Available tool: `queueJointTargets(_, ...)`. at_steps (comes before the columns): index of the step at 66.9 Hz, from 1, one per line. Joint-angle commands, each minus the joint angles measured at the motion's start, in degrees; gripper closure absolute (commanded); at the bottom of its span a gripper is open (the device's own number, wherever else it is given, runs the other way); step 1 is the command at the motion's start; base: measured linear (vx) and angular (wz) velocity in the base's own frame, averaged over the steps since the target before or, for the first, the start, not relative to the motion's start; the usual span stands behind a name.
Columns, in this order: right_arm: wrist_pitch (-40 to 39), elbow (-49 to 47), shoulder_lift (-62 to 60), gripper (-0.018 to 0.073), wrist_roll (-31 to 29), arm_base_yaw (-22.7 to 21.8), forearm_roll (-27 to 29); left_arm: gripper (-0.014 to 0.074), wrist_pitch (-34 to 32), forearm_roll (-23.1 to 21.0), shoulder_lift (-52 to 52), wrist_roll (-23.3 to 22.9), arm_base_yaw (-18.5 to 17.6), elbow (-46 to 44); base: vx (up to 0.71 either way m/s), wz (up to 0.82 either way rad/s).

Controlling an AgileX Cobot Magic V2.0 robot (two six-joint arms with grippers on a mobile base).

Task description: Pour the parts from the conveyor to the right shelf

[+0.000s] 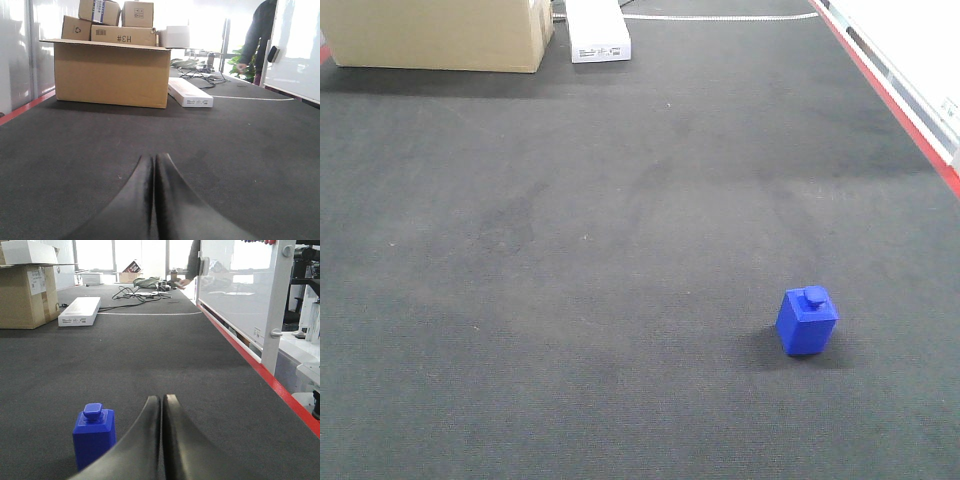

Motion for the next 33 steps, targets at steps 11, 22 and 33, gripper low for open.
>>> queueJointTargets(11,-4.5,1.0,-0.5,0.0568,-0.2,0.1,-0.4,0.0603,-4.5,-0.5,-0.6,-0.4,-0.2,1.5,0.0,0.0)
queueJointTargets(22,-4.5,1.0,-0.5,0.0568,-0.2,0.1,-0.4,0.0603,-4.5,-0.5,-0.6,-0.4,-0.2,1.5,0.0,0.0)
queueJointTargets(33,-4.5,1.0,-0.5,0.0568,-0.2,0.1,-0.4,0.0603,-4.5,-0.5,-0.6,-0.4,-0.2,1.5,0.0,0.0)
